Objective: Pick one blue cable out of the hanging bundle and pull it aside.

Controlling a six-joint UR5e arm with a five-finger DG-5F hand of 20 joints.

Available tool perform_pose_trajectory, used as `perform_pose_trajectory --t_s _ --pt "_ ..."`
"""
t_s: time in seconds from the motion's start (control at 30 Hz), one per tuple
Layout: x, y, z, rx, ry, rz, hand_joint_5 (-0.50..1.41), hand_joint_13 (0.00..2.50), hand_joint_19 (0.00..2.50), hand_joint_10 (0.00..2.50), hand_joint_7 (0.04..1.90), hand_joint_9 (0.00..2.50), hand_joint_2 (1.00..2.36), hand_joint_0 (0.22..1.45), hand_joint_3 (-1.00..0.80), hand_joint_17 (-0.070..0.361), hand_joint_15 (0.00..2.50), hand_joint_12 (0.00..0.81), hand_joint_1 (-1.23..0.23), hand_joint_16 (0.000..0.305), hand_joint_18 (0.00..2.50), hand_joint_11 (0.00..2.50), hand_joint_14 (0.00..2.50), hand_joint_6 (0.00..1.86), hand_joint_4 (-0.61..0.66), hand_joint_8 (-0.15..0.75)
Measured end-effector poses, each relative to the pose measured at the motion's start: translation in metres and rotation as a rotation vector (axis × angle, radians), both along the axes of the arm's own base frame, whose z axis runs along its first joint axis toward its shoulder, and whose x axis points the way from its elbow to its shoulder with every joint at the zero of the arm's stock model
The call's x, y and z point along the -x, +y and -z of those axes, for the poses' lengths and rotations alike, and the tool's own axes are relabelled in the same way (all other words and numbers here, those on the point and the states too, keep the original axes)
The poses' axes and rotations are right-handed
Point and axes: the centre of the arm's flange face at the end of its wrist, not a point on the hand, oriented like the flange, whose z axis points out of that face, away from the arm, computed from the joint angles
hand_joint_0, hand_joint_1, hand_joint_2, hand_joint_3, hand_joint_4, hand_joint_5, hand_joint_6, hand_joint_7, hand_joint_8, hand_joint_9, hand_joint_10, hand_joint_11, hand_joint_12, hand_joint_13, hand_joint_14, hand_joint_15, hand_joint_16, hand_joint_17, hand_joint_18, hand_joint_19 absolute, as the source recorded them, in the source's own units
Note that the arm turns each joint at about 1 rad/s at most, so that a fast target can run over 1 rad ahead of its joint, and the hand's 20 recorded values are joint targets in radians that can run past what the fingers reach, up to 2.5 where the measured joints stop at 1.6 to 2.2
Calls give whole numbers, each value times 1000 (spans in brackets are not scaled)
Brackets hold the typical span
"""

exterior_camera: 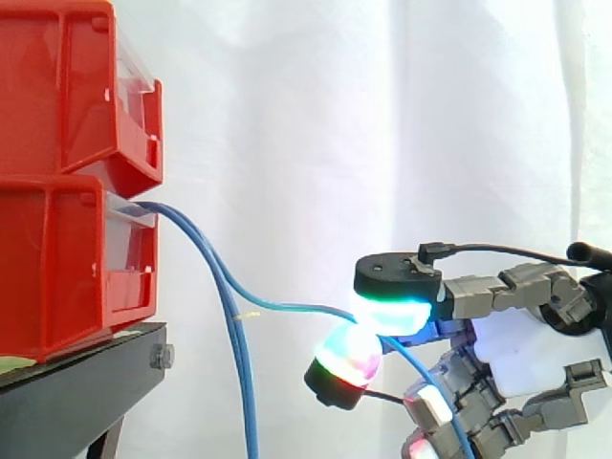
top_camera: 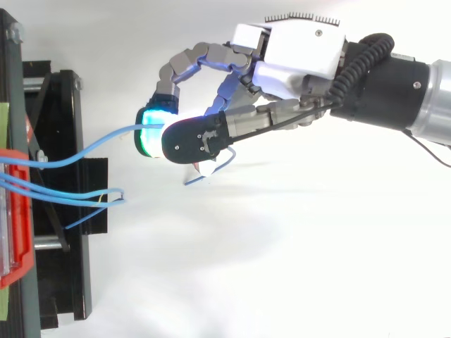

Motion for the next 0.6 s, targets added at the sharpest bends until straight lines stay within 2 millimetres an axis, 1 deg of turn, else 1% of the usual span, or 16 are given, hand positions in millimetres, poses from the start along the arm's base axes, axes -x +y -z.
perform_pose_trajectory --t_s 0.6 --pt "0 0 1 0 1 0 -40 1030 372 19 968 1272 1259 534 -22 138 581 332 -810 61 909 644 20 902 -257 274"
